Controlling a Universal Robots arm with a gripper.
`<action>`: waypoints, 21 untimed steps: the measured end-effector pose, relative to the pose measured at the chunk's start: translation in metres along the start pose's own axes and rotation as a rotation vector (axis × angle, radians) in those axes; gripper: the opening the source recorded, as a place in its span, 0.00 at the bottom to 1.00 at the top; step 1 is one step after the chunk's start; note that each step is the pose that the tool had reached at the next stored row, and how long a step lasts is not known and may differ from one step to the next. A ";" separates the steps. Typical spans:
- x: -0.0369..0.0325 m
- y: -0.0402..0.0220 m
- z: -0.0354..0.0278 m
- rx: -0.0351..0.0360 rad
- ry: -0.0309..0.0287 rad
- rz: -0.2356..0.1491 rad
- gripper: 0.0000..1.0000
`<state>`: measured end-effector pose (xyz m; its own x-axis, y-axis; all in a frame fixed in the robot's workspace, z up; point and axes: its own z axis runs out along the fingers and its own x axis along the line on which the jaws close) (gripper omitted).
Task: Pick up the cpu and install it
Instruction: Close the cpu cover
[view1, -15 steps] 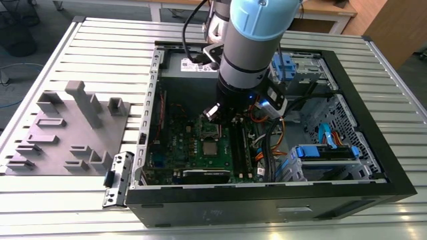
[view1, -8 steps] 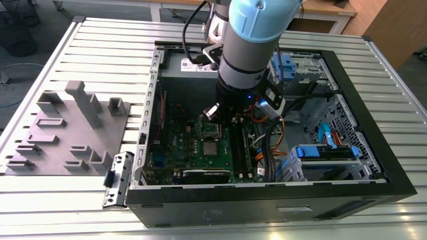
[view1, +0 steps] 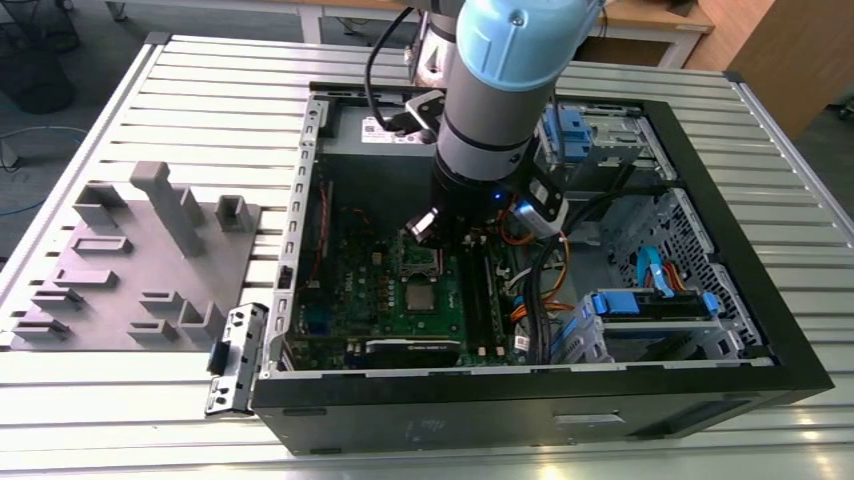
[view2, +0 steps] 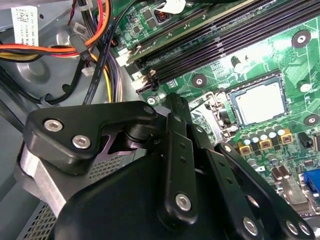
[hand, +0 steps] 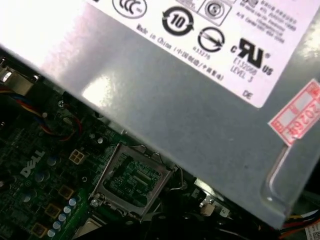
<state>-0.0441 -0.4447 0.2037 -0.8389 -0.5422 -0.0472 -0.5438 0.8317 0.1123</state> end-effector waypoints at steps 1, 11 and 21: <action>0.0001 0.0000 0.0007 0.0000 0.0000 0.000 0.11; 0.0008 -0.0001 0.0047 0.0001 0.0001 0.000 0.11; 0.0037 0.0013 0.0046 0.0000 0.0001 -0.010 0.11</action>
<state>-0.0481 -0.4451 0.1990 -0.8336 -0.5503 -0.0482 -0.5520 0.8263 0.1119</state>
